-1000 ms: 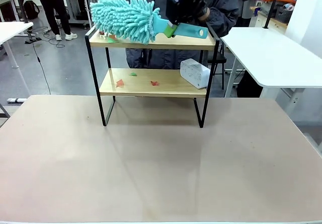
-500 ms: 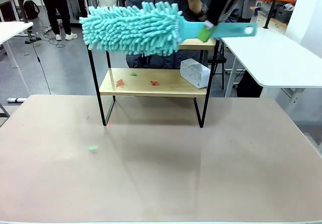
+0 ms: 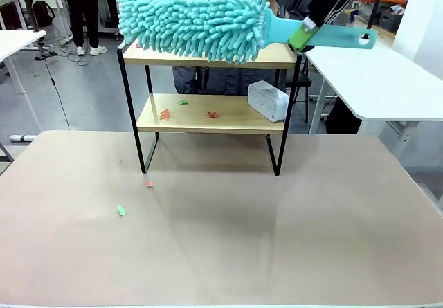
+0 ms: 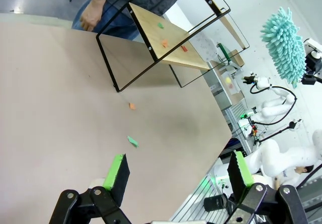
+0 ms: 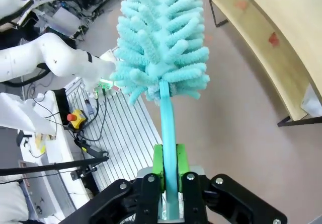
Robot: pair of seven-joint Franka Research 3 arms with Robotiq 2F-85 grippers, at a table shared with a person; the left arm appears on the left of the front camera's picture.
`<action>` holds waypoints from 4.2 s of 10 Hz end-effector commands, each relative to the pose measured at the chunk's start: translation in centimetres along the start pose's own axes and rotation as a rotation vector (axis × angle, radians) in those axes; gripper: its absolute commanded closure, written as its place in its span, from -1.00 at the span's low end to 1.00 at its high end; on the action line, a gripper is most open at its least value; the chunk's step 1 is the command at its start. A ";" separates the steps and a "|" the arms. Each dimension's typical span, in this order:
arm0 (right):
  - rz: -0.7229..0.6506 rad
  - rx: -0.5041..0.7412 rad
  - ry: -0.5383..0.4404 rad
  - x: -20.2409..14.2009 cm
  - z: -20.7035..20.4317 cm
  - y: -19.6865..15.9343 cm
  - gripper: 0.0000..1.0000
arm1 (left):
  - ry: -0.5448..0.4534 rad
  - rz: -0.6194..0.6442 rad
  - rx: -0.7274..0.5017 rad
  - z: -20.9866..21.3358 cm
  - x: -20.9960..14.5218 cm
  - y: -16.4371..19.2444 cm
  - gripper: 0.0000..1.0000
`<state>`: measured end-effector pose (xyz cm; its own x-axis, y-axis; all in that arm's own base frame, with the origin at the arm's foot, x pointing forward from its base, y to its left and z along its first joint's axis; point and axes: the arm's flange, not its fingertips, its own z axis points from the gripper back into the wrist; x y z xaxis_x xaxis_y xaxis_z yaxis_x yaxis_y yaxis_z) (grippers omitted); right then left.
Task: Clean the shelf.
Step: Clean the specific tier of the Shelf with the Duster once objects are removed.
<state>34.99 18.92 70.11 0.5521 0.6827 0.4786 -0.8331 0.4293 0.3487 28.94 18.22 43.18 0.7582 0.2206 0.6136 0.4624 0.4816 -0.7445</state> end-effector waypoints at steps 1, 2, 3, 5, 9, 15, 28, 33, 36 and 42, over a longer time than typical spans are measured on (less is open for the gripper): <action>-0.140 0.149 -0.132 -3.4 2.1 -1.8 0.75 | -0.019 -0.020 -0.017 -0.2 0.0 -0.1 -1.00; -0.280 0.202 -0.180 -7.1 4.1 -3.3 0.75 | -0.019 -0.020 -0.017 -0.2 0.0 -0.1 -1.00; -0.386 0.283 -0.299 -12.3 6.3 -4.6 0.75 | -0.019 -0.020 -0.017 -0.2 0.0 -0.1 -1.00; -0.612 0.250 -0.410 -22.1 7.8 -7.4 0.75 | -0.019 -0.020 -0.017 -0.2 0.0 -0.1 -1.00; -0.785 0.326 -0.631 -35.7 5.5 -9.5 0.75 | -0.019 -0.020 -0.017 -0.2 0.0 -0.1 -1.00; -0.826 0.285 -0.561 -36.3 5.8 -9.9 0.75 | -0.019 -0.020 -0.017 -0.2 0.0 -0.1 -1.00; -0.516 -0.212 -0.245 -5.9 1.4 2.9 0.75 | -0.019 -0.020 -0.017 -0.2 0.0 -0.1 -1.00; -0.495 -0.276 -0.121 2.6 -3.1 3.8 0.75 | -0.019 -0.020 -0.017 -0.2 0.0 -0.1 -1.00; -0.557 -0.340 -0.093 7.6 -6.1 4.6 0.75 | -0.019 -0.020 -0.017 -0.2 0.0 -0.1 -1.00; -0.556 -0.388 -0.021 11.8 -10.1 5.3 0.75 | -0.019 -0.020 -0.017 -0.2 0.0 -0.1 -1.00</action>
<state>36.24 34.43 68.73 0.8924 0.2985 0.3384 -0.3886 0.8896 0.2401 29.03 18.23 43.25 0.7588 0.2182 0.6136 0.4625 0.4829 -0.7436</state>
